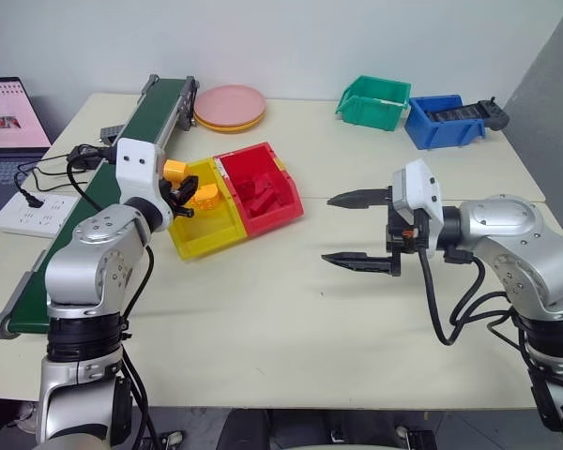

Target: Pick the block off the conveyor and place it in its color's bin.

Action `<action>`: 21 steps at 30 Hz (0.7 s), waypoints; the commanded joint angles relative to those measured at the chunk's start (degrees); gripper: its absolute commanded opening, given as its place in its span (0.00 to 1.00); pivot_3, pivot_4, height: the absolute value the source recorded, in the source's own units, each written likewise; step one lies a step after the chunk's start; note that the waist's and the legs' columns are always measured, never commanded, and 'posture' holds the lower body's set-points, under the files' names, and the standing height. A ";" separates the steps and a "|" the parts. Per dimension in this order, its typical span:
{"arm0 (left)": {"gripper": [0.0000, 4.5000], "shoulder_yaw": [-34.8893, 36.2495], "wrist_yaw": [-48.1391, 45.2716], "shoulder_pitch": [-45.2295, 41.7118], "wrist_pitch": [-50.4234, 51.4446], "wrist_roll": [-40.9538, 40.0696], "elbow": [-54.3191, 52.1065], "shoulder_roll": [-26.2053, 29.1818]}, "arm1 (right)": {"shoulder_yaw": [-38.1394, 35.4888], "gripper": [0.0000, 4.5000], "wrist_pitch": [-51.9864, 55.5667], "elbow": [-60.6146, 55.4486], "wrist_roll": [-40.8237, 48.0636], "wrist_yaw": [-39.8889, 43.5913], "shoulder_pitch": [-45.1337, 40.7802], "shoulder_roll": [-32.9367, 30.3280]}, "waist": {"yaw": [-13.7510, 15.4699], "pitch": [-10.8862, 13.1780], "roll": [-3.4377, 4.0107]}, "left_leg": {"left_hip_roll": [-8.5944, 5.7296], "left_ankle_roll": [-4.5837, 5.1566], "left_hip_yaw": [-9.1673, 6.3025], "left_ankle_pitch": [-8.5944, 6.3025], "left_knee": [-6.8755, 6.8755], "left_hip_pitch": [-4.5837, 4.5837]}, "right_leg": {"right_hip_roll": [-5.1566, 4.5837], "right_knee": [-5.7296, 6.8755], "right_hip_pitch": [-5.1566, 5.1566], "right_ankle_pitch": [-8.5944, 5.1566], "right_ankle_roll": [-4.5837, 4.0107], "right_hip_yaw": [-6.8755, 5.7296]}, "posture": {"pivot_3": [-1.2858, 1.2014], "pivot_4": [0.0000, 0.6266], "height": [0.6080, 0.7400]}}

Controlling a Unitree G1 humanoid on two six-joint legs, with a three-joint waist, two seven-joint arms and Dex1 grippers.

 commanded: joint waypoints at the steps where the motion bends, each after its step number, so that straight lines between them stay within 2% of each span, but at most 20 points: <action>1: 0.55 0.71 -1.09 -1.73 -2.15 0.33 0.28 -0.74 | -2.31 1.00 -0.18 -2.21 1.22 -0.50 0.11 -0.74 | 0.14 0.00 0.00 | 0.00 0.00 0.00 0.00 0.01 0.00 | 0.00 0.00 0.00 0.00 0.00 0.00 | 0.52 0.24 1.00; 2: 0.62 0.62 -1.33 -1.69 -2.13 0.36 0.40 -0.86 | -2.33 1.00 -0.20 -2.25 1.26 -0.51 0.14 -0.80 | 0.20 0.00 0.00 | 0.00 0.00 -0.01 0.00 0.01 0.00 | 0.00 0.00 0.00 0.00 0.00 -0.01 | 0.52 0.24 1.00; 5: 0.73 0.21 -1.74 -1.47 -2.04 0.90 0.07 -0.90 | -2.32 1.00 -0.33 -2.30 1.28 -0.50 0.16 -0.89 | 0.20 0.00 0.00 | 0.00 0.00 0.00 0.00 0.01 -0.02 | 0.00 -0.01 0.00 0.00 0.00 -0.01 | 0.52 0.24 1.00; 10: 0.73 0.54 -1.60 -1.01 -1.27 1.22 -2.26 -1.00 | -2.23 1.00 -0.63 -2.29 1.21 -0.41 0.20 -0.90 | 0.22 0.00 0.00 | -0.01 0.00 -0.01 0.00 0.02 -0.02 | 0.00 0.00 0.00 0.00 0.00 -0.01 | 0.52 0.24 1.00; 13: 0.73 0.65 -3.05 1.33 -1.73 1.85 -6.94 1.19 | -2.15 1.00 -1.05 -2.29 0.97 -0.50 0.44 -0.75 | 0.17 0.00 0.00 | 0.00 0.00 0.00 0.00 0.02 -0.02 | 0.00 -0.01 0.00 0.00 0.00 0.00 | 0.52 0.24 1.00; 21: 0.73 10.23 -7.89 13.96 4.60 -4.64 -23.11 6.72 | -2.67 1.00 -4.45 -1.40 -0.31 -0.74 3.22 -0.36 | 0.06 0.00 0.00 | 0.01 0.00 0.01 0.00 0.01 0.02 | 0.00 0.02 0.00 0.00 0.00 0.02 | 0.52 0.24 1.00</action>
